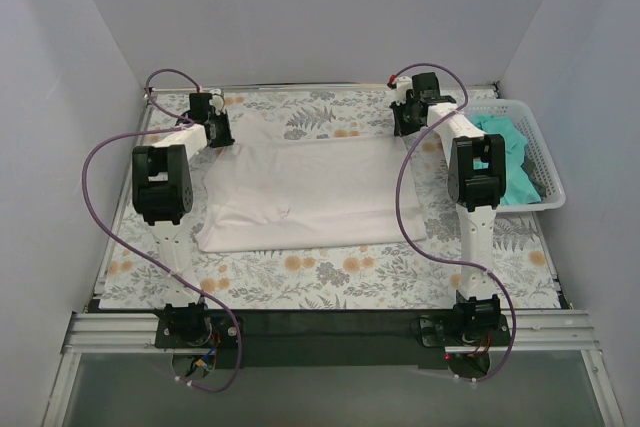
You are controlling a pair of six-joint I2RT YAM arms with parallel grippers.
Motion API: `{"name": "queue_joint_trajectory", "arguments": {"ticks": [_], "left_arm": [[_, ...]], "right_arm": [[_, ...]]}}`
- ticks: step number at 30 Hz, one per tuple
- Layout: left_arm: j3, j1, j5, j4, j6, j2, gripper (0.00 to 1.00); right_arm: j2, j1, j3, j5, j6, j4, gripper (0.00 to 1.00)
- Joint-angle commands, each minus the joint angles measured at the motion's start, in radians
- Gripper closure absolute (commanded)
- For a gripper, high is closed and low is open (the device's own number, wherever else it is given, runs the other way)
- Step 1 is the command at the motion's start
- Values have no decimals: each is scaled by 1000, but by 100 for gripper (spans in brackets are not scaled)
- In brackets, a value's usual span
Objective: Fold and stack the t-shirts
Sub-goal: Fold the tshirt
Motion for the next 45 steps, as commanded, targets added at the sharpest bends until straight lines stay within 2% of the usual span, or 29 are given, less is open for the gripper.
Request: {"name": "queue_joint_trajectory", "arguments": {"ticks": [1, 9, 21, 37, 45], "left_arm": [[28, 4, -27, -27, 19, -5, 100], [38, 4, -10, -24, 14, -72, 100], [-47, 6, -21, -15, -7, -190, 100], [-151, 6, -70, -108, -62, -302, 100], [-235, 6, -116, -188, -124, -382, 100]], "right_arm": [[-48, -1, -13, 21, -9, -36, 99], [-99, -1, -10, 55, -1, -31, 99], [-188, -1, -74, 55, 21, -8, 99], [-371, -2, -306, 31, 94, 10, 99], [-455, -1, -423, 15, 193, 22, 99]]}}
